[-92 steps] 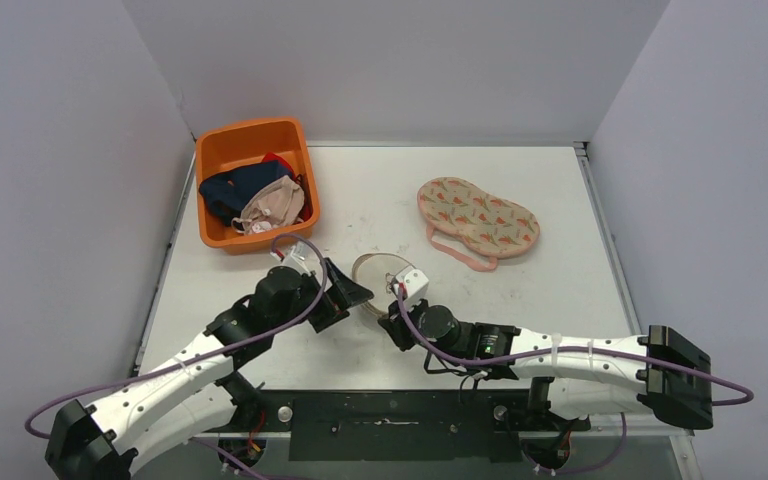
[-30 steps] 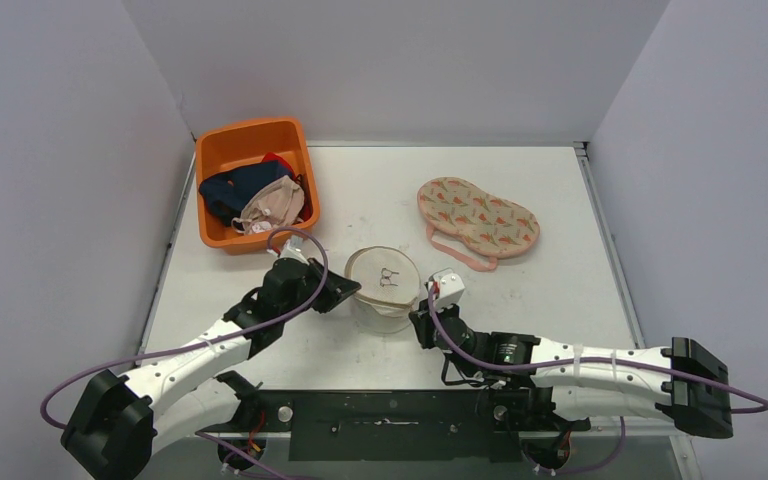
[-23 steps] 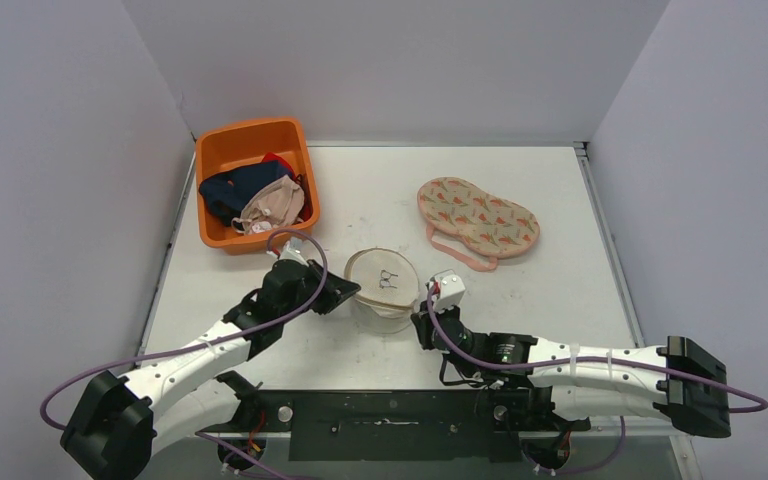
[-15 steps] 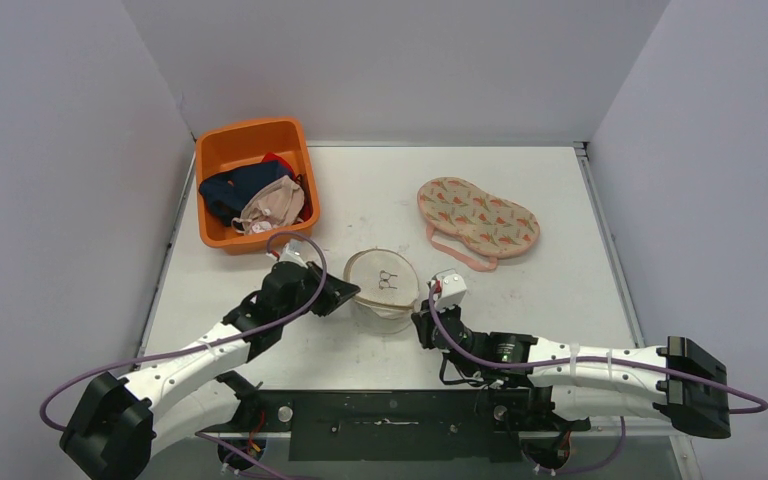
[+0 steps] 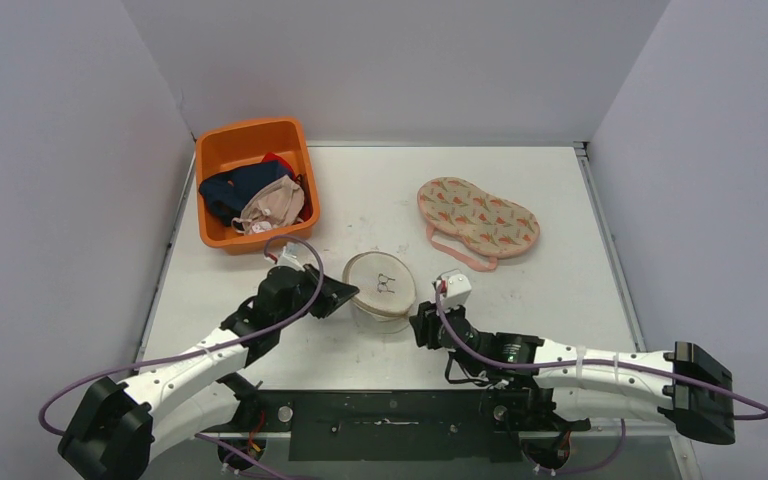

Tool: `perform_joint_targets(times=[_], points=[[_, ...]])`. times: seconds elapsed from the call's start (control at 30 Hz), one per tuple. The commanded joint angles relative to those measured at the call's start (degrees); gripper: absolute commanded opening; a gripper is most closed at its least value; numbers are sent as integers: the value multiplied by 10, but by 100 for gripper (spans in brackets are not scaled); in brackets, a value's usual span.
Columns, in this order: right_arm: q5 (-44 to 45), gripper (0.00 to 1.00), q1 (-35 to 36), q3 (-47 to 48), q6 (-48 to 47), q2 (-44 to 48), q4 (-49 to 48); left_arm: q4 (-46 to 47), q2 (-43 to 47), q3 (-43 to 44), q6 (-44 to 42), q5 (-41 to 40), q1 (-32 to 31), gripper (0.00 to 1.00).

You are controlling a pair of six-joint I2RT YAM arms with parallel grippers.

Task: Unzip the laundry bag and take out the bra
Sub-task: Adjust the laundry bag at the center of the board.

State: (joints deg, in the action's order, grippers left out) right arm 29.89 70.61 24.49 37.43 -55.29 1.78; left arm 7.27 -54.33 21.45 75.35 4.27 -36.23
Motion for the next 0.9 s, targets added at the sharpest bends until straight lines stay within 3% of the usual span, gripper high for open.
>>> perform_joint_targets(times=[0.0, 0.13, 0.23, 0.47, 0.7, 0.87], points=[[-23, 51, -5, 22, 2, 25, -3, 69, 4, -14, 18, -2, 8, 0], [-43, 78, -6, 39, 49, 40, 4, 88, 5, -21, 25, -5, 6, 0], [-48, 85, -15, 25, 113, 62, -6, 104, 9, -32, 31, -11, 6, 0], [-185, 89, -127, -67, 272, 97, -171, 164, 35, -74, 41, -80, -23, 0], [-278, 87, -177, -42, 347, -12, -261, 219, 51, -103, 11, -232, -108, 0], [-294, 81, -180, -25, 375, -81, -282, 283, 16, -120, 9, -280, -144, 0]])
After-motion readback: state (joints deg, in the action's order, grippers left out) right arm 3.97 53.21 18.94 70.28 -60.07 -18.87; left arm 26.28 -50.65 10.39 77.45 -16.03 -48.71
